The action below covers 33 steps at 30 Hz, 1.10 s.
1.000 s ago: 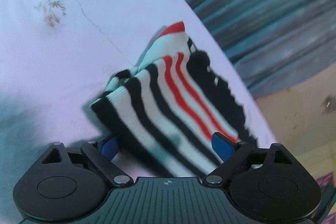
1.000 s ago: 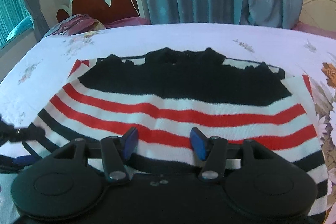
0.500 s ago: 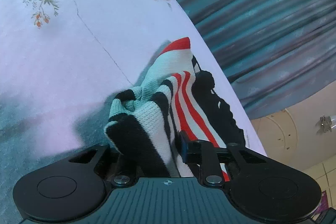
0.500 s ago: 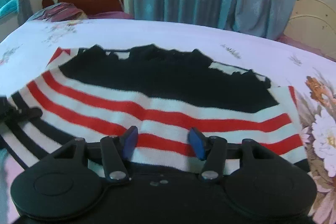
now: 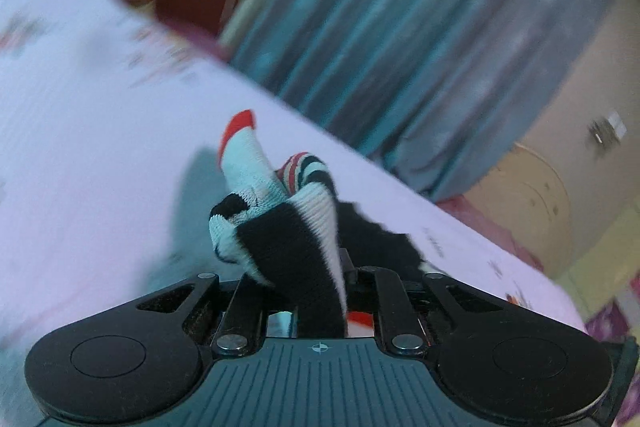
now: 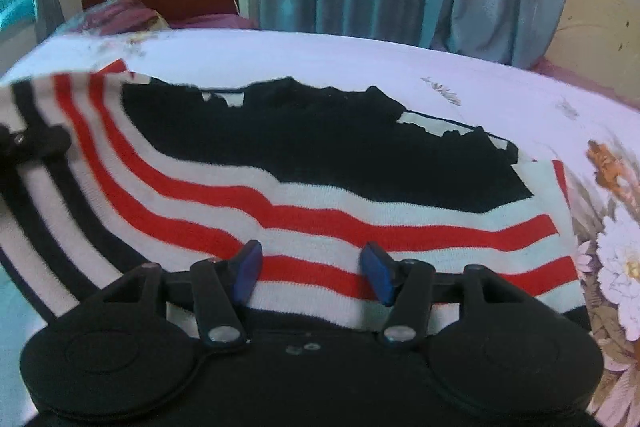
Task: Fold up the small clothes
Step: 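Fold the held side over the sweater with the left tool and open it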
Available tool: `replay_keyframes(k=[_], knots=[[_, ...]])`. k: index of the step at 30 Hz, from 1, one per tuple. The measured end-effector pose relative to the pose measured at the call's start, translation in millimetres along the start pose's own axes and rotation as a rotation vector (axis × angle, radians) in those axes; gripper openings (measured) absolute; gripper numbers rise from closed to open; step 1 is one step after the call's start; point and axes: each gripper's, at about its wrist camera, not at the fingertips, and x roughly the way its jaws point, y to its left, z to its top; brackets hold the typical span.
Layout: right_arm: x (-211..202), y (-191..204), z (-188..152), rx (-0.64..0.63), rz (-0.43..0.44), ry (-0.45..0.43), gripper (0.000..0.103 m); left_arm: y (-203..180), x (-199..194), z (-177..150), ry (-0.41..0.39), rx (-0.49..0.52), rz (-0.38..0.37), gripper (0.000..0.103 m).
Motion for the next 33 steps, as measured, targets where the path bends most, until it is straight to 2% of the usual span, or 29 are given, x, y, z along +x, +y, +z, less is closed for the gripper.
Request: replay_keyframes(k=[4,8,12,14,15,16,18,19,20,21,24,27,29,33], knots=[[-18.3,-36.7,1.6,0.101,0.056,-0.038,0.055,-58.9,2.2,5.4,-0.002,0.164,-0.068,0.014],[-36.7,-85.4,-2.8,0.187,0.052,-0.056,0.055,-115.8,11.0,-9.0,0.020,0.302,-0.154,0.014],[-53.5,-137.0,-14.2,0.252,0.000,-0.060,0.055,-157.6,27.2,-48.1,0.119,0.424,-0.202,0.014],[-56.8,-158.6,-21.0,0.289,-0.017,-0.052,0.055,-170.3,37.2,-77.5,0.193,0.508,-0.193,0.015],[-57.2,-168.1,-24.0,0.313,-0.018,-0.048,0.055,-174.3,38.3,-89.6,0.204,0.550,-0.175,0.015],[-58.8,-177.9,-27.1,0.340,-0.014,-0.044,0.055,-175.9,36.4,-100.4,0.206,0.583,-0.154,0.019],[-63.2,-192.3,-29.5,0.387,0.011,-0.061,0.055,-179.1,28.3,-112.1,0.187,0.657,-0.146,0.033],[-65.1,-196.9,-28.7,0.406,0.026,-0.071,0.056,-180.7,22.7,-114.4,0.185,0.681,-0.151,0.052],[-66.2,-200.2,-26.9,0.423,0.046,-0.079,0.056,-181.6,17.2,-114.4,0.195,0.692,-0.167,0.072],[-67.9,-203.3,-25.8,0.438,0.069,-0.087,0.056,-184.5,10.3,-116.2,0.207,0.697,-0.182,0.078],[-67.8,-204.7,-15.6,0.468,0.168,-0.097,0.060,-188.4,-14.8,-120.0,0.214,0.714,-0.214,0.080],[-52.6,-192.7,-4.9,0.456,0.284,-0.036,0.060,-172.2,-40.3,-105.1,0.186,0.637,-0.226,0.080],[-38.0,-181.8,-2.8,0.436,0.322,0.024,0.060,-154.1,-53.2,-86.9,0.142,0.570,-0.195,0.080],[-8.7,-168.9,-4.0,0.443,0.312,0.094,0.060,-115.0,-78.2,-49.0,0.062,0.454,-0.079,0.080]])
